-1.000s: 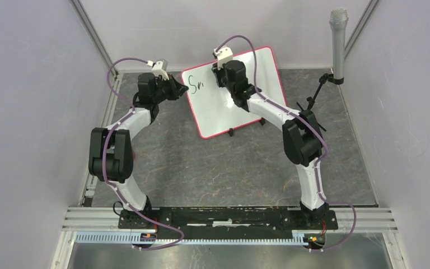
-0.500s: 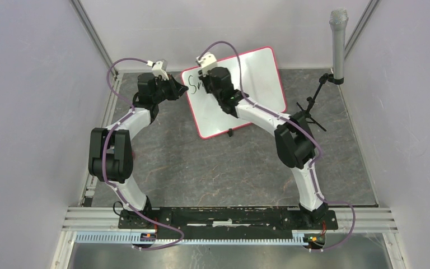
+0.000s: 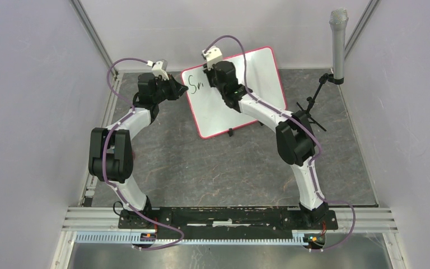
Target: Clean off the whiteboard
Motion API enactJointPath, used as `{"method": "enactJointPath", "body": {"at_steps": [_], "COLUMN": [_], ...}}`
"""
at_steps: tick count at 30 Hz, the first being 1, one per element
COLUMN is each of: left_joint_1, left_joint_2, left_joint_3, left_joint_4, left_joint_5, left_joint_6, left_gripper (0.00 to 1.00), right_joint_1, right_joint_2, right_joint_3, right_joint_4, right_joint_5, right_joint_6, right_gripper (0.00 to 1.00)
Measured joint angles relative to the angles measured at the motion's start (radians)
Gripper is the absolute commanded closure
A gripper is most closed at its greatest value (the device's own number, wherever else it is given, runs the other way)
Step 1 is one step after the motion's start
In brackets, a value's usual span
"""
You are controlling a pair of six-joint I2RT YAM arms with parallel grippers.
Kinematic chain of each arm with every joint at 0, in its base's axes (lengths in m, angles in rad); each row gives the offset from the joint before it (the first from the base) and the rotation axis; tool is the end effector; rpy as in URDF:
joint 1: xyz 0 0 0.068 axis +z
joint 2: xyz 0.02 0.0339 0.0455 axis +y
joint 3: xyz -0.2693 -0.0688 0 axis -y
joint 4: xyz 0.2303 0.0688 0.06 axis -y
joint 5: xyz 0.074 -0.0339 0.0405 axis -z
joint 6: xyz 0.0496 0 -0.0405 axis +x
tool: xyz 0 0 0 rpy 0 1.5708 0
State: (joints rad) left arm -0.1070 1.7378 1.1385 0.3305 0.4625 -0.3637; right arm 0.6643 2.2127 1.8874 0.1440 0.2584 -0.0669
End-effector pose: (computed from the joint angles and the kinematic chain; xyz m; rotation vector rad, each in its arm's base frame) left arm 0.3982 -0.0650 0.2673 0.0922 1.8748 -0.7513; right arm 0.4319 0.3221 0.2905 -0.4463 1.6929 0.2107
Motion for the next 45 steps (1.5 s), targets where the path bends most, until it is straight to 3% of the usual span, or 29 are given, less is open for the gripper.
{"method": "enactJointPath", "body": {"at_steps": [8, 18, 25, 35, 45], "left_joint_1": [0.0, 0.0, 0.001, 0.001, 0.0], "left_joint_2": [0.0, 0.0, 0.0, -0.002, -0.002], "left_joint_3": [0.0, 0.0, 0.0, 0.0, 0.0], "left_joint_4": [0.0, 0.0, -0.002, -0.008, -0.007], "left_joint_5": [0.002, 0.01, 0.008, 0.006, 0.001], "left_joint_6": [0.0, 0.0, 0.0, 0.001, 0.021], "left_gripper": [0.98, 0.98, 0.98, 0.98, 0.98], "right_joint_1": [-0.121, -0.178, -0.116, 0.132, 0.061], "right_joint_2": [-0.045, -0.118, -0.126, -0.081, -0.11], "right_joint_3": [-0.077, -0.233, -0.245, -0.231, -0.268], "right_joint_4": [0.018, 0.082, 0.085, 0.071, 0.087], "right_joint_5": [0.015, 0.006, 0.023, -0.03, -0.043], "right_joint_6": [0.046, 0.149, 0.12, 0.081, 0.109], "right_gripper": [1.0, 1.0, 1.0, 1.0, 1.0]}}
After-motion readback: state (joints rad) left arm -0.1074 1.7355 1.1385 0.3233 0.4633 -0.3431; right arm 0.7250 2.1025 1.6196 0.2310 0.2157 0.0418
